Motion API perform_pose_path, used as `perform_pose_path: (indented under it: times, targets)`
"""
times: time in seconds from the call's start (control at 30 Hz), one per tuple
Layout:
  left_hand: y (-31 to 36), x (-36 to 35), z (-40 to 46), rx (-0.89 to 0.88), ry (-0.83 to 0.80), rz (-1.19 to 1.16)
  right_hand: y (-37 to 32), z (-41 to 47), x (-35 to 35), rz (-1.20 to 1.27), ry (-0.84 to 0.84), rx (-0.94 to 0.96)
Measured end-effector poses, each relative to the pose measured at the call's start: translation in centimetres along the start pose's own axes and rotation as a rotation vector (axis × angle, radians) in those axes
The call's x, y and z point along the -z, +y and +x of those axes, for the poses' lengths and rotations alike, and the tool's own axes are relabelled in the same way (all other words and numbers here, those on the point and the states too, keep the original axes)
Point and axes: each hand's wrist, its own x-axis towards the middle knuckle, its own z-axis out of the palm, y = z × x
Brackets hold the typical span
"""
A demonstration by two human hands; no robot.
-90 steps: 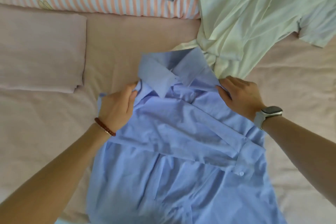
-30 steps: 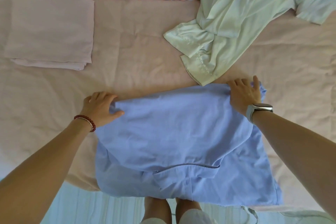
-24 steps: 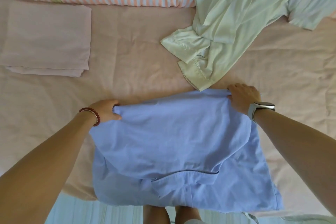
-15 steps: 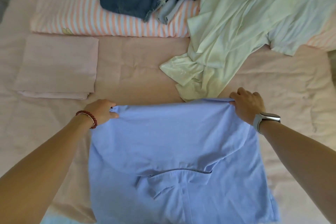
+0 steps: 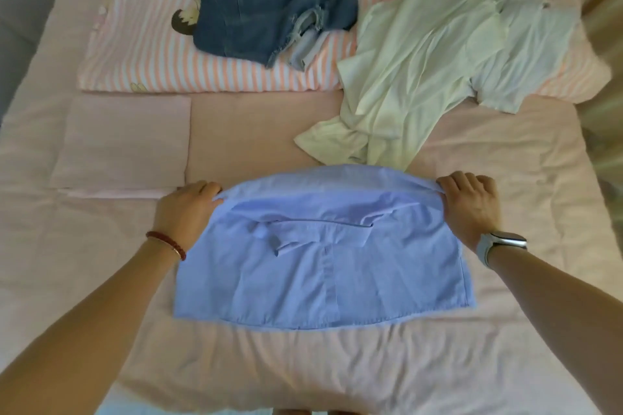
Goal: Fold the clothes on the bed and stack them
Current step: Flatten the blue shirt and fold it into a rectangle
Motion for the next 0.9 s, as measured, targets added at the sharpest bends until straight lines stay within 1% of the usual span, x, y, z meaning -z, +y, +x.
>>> perform_pose_path:
  times: [0.1,0.23,0.3,0.37,0.4,0.43,0.47,0.5,0.53,0.57,0.6,0.63,0.7,0.73,0.77,0.8,0.83,0.9]
  targets:
    - [0.6,-1.4,-6.3,-0.108,-0.105,0.028,-0.4,-6.1,-0.2,0.003,-0.106,0.103]
    - [2.1,-3.6,-12.9,-0.175,-0.265,0.081,-0.7,-12.3,-0.5,0.004,-0.218,0.263]
    - [2.6,-4.6,-15.1,-0.177,-0.305,0.083,-1.2,-14.4,-0.6,0.036,-0.273,0.256]
    - [3.2,-5.6,-16.7,-0.133,-0.347,0.095,-1.9,-16.3,-1.0,0.027,-0.331,0.214]
    - [3.5,-6.0,-17.3,-0.105,-0.416,0.119,-2.2,-17.0,-1.3,0.022,-0.398,0.175]
    - [3.8,-6.3,-17.8,-0.061,-0.526,0.149,-2.6,-17.8,-1.7,0.016,-0.511,0.127]
    - [3.8,-6.8,-18.4,0.001,-0.674,0.174,-3.1,-18.5,-1.9,0.006,-0.648,0.075]
    - [3.5,-7.5,-19.0,0.067,-0.782,0.171,-3.6,-18.9,-1.9,-0.013,-0.778,0.024]
    - [3.3,-7.7,-19.3,0.121,-0.852,0.154,-4.2,-19.1,-2.0,-0.054,-0.867,-0.035]
    - [3.3,-7.6,-19.4,0.171,-0.872,0.11,-5.0,-19.0,-1.9,-0.058,-0.916,-0.115]
    - [3.5,-7.4,-19.2,0.202,-0.795,0.063,-6.0,-19.0,-2.0,-0.025,-0.894,-0.179]
    - [3.7,-7.3,-19.1,0.216,-0.669,0.022,-7.1,-18.8,-2.1,0.02,-0.831,-0.2]
    - [4.3,-7.4,-18.7,0.206,-0.415,-0.008,-9.4,-18.3,-2.3,0.101,-0.699,-0.151]
    - [4.8,-7.6,-18.4,0.185,-0.366,-0.01,-10.5,-18.0,-2.5,0.123,-0.674,-0.107]
    - [5.3,-7.9,-18.1,0.16,-0.355,-0.019,-11.7,-17.6,-2.8,0.141,-0.698,-0.052]
    - [5.8,-8.5,-17.8,0.148,-0.387,-0.037,-12.8,-17.2,-3.3,0.149,-0.744,0.011]
    - [6.2,-9.1,-17.6,0.182,-0.479,-0.055,-13.8,-17.0,-3.9,0.141,-0.806,0.074]
    - [5.9,-10.5,-17.3,0.314,-0.657,-0.077,-14.8,-17.0,-5.2,0.097,-0.893,0.153]
